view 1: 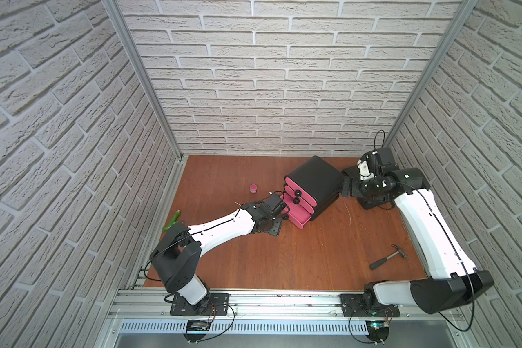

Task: Put the paint cans in the drawer according to color
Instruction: Pick up the paint can at the center of the board.

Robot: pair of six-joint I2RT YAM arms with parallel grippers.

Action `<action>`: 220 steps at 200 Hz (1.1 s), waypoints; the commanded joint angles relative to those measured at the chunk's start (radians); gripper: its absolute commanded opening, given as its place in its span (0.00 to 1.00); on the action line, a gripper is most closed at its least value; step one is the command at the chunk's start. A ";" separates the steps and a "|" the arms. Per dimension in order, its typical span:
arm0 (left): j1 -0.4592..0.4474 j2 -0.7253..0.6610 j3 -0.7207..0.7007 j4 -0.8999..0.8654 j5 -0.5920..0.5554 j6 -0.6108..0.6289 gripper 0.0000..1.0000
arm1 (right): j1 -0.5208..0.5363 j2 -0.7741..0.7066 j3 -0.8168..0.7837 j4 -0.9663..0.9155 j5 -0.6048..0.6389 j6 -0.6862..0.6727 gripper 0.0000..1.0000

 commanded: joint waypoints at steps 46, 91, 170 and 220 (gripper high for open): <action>-0.015 0.141 0.071 0.015 0.001 0.047 0.59 | 0.005 -0.133 -0.156 0.013 0.067 0.044 1.00; -0.014 0.189 0.084 0.042 0.024 0.048 0.54 | 0.004 -0.145 -0.149 0.015 0.077 0.043 1.00; -0.014 0.170 0.075 0.063 0.018 0.056 0.32 | 0.004 -0.140 -0.135 0.024 0.076 0.025 1.00; 0.002 0.065 0.055 0.024 -0.022 0.044 0.27 | 0.005 -0.142 -0.147 0.036 0.072 0.023 1.00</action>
